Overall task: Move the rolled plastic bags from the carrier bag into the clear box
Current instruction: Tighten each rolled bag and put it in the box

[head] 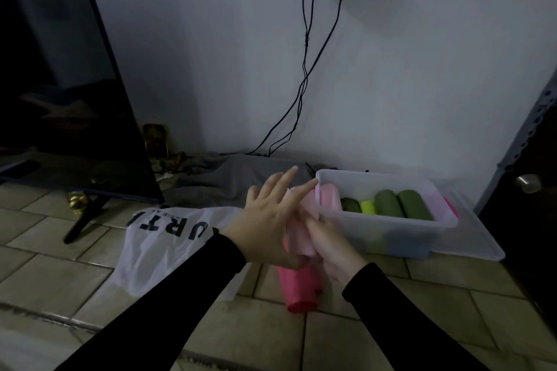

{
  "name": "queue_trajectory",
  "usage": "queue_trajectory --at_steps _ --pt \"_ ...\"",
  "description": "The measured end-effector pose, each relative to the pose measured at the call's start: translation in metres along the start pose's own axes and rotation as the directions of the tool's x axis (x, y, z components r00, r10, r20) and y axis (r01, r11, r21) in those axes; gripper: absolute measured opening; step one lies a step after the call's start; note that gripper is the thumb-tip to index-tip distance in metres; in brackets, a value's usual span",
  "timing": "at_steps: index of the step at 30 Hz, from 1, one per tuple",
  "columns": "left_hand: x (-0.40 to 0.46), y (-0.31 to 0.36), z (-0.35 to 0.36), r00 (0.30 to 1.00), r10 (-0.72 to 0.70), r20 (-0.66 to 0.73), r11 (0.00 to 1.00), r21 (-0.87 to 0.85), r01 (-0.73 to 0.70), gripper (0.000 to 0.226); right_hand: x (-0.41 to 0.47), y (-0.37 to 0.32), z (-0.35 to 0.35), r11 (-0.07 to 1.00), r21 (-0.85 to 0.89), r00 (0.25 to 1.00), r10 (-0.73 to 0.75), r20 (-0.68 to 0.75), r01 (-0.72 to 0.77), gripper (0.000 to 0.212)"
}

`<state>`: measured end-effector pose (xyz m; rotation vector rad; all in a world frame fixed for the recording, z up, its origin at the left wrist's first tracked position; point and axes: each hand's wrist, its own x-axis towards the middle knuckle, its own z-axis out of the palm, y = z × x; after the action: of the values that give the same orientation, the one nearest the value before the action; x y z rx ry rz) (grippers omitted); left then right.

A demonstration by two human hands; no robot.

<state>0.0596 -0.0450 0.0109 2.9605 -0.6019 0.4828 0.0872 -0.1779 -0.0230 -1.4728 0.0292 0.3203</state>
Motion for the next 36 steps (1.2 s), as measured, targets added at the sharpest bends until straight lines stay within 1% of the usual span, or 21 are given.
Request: queue_trajectory --at_steps 2,3,4,6,7,8,9,10,12,13,15,16,19,20,22,24,26,29,31,33,36 --pt "0.007 0.004 0.000 0.999 0.039 0.011 0.997 0.062 -0.039 0.128 -0.007 -0.007 0.001 0.995 -0.087 0.999 -0.046 -0.006 0.045 0.036" --pt "0.011 0.005 -0.001 0.999 0.052 0.012 0.996 0.072 -0.053 0.129 -0.008 -0.008 0.001 0.994 -0.098 0.998 -0.056 -0.009 0.054 0.039" --pt "0.013 0.006 -0.003 0.998 0.063 0.005 0.996 0.062 -0.063 0.130 -0.008 -0.011 0.000 0.997 -0.056 0.999 -0.044 -0.010 0.043 0.043" --pt "0.016 0.007 -0.007 0.997 0.071 -0.036 0.997 -0.009 -0.072 0.128 -0.006 -0.018 -0.007 0.978 0.203 0.999 0.031 0.043 -0.039 0.041" --pt "0.017 0.007 -0.008 0.996 0.064 -0.058 0.996 -0.055 -0.068 0.128 -0.005 -0.025 -0.012 0.933 0.343 0.992 0.076 0.099 -0.106 0.038" --pt "0.017 0.008 -0.010 0.995 0.056 -0.077 0.994 -0.093 -0.063 0.127 -0.005 -0.031 -0.019 0.887 0.430 0.983 0.121 0.139 -0.170 0.037" --pt "0.018 0.009 -0.010 0.995 0.050 -0.091 0.991 -0.116 -0.060 0.126 -0.001 -0.035 -0.024 0.865 0.463 0.980 0.139 0.142 -0.190 0.035" --pt "0.019 0.010 -0.010 0.994 0.045 -0.097 0.990 -0.127 -0.057 0.126 0.004 -0.035 -0.028 0.868 0.470 0.987 0.137 0.087 -0.162 0.035" --pt "0.021 0.010 -0.008 0.995 0.036 -0.092 0.990 -0.132 -0.048 0.126 0.012 -0.038 -0.035 0.883 0.467 0.989 0.114 -0.097 -0.056 0.033" --pt "0.022 0.009 -0.007 0.996 0.030 -0.089 0.990 -0.137 -0.042 0.127 0.015 -0.040 -0.038 0.880 0.475 0.982 0.095 -0.161 -0.008 0.033" --pt "0.025 0.006 -0.006 0.996 0.027 -0.087 0.987 -0.155 -0.040 0.127 0.014 -0.048 -0.047 0.865 0.502 0.979 0.082 -0.188 0.024 0.037" --pt "0.025 0.005 -0.006 0.996 0.029 -0.088 0.984 -0.171 -0.043 0.127 0.013 -0.052 -0.052 0.866 0.501 0.982 0.090 -0.165 0.005 0.036" --pt "0.025 0.001 -0.009 0.993 0.054 -0.107 0.960 -0.269 -0.081 0.124 0.008 -0.057 -0.064 0.898 0.434 0.992 0.107 -0.070 -0.066 0.030" --pt "0.026 0.000 -0.009 0.990 0.068 -0.123 0.949 -0.299 -0.102 0.123 0.007 -0.057 -0.066 0.919 0.392 0.993 0.086 -0.078 -0.049 0.028" --pt "0.027 -0.001 -0.011 0.982 0.094 -0.166 0.933 -0.329 -0.145 0.121 0.006 -0.055 -0.068 0.954 0.295 0.993 -0.010 -0.121 0.046 0.021" --pt "0.030 0.000 -0.014 0.974 0.115 -0.196 0.928 -0.329 -0.176 0.117 0.007 -0.051 -0.069 0.956 0.255 0.982 -0.108 -0.155 0.146 0.019" --pt "0.032 0.001 -0.016 0.966 0.139 -0.217 0.933 -0.299 -0.201 0.112 0.008 -0.050 -0.071 0.945 0.271 0.973 -0.138 -0.183 0.185 0.017" --pt "0.033 -0.002 -0.015 0.960 0.143 -0.241 0.947 -0.250 -0.204 0.104 0.015 -0.051 -0.076 0.939 0.284 0.962 -0.127 -0.243 0.196 0.011" --pt "0.033 -0.006 -0.013 0.957 0.137 -0.256 0.956 -0.221 -0.196 0.101 0.021 -0.052 -0.079 0.950 0.168 0.917 -0.193 -0.348 0.263 0.009" --pt "0.034 -0.005 -0.009 0.952 0.131 -0.278 0.960 -0.203 -0.191 0.100 0.025 -0.052 -0.083 0.940 -0.056 0.834 -0.326 -0.444 0.338 0.011" --pt "0.034 0.004 -0.003 0.941 0.077 -0.329 0.948 -0.268 -0.171 0.099 0.025 -0.055 -0.090 0.897 -0.233 0.736 -0.442 -0.513 0.376 0.017"
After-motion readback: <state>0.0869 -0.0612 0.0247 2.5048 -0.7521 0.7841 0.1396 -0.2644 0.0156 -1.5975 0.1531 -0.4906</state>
